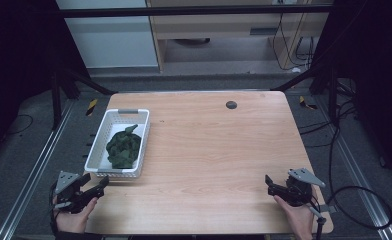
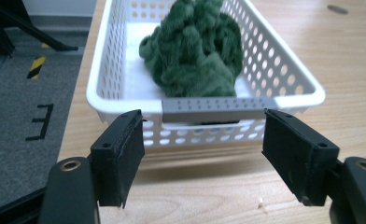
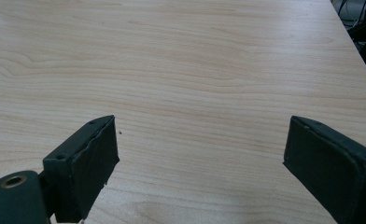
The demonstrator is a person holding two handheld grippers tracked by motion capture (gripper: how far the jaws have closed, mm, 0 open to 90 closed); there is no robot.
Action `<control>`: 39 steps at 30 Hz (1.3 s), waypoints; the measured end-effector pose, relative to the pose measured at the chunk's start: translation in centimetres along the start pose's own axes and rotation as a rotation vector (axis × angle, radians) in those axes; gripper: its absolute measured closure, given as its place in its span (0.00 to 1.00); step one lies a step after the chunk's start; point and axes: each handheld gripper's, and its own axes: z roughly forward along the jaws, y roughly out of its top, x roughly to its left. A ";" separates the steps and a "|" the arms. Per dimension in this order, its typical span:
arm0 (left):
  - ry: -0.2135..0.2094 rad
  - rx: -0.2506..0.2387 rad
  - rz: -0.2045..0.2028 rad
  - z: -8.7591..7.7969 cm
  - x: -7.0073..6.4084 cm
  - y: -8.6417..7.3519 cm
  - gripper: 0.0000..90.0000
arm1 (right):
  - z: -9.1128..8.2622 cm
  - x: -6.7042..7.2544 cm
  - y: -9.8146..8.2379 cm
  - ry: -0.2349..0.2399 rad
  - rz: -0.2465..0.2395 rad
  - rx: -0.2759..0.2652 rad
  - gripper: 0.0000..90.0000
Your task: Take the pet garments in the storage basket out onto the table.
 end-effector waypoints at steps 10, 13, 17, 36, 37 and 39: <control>-0.022 -0.011 0.012 -0.2 -0.4 1.5 0.30 | 0.0 0.1 0.0 -0.008 -0.012 -0.006 0.11; -0.028 -0.027 0.011 -0.5 -0.3 2.1 0.30 | 0.0 0.1 0.0 -0.001 -0.010 -0.009 0.11; -0.028 -0.040 0.016 -0.6 -0.2 2.9 0.30 | 0.0 0.2 0.0 0.000 -0.014 -0.016 0.11; -0.052 -0.039 0.084 1.5 -1.0 7.3 0.27 | -0.1 0.1 0.0 -0.012 -0.025 -0.030 0.11; -0.054 -0.035 0.087 1.6 -1.0 7.6 0.27 | -0.1 0.1 0.0 -0.011 -0.028 -0.031 0.11; -0.060 -0.028 0.088 2.0 -0.9 8.1 0.26 | -0.1 0.1 0.0 -0.010 -0.031 -0.032 0.11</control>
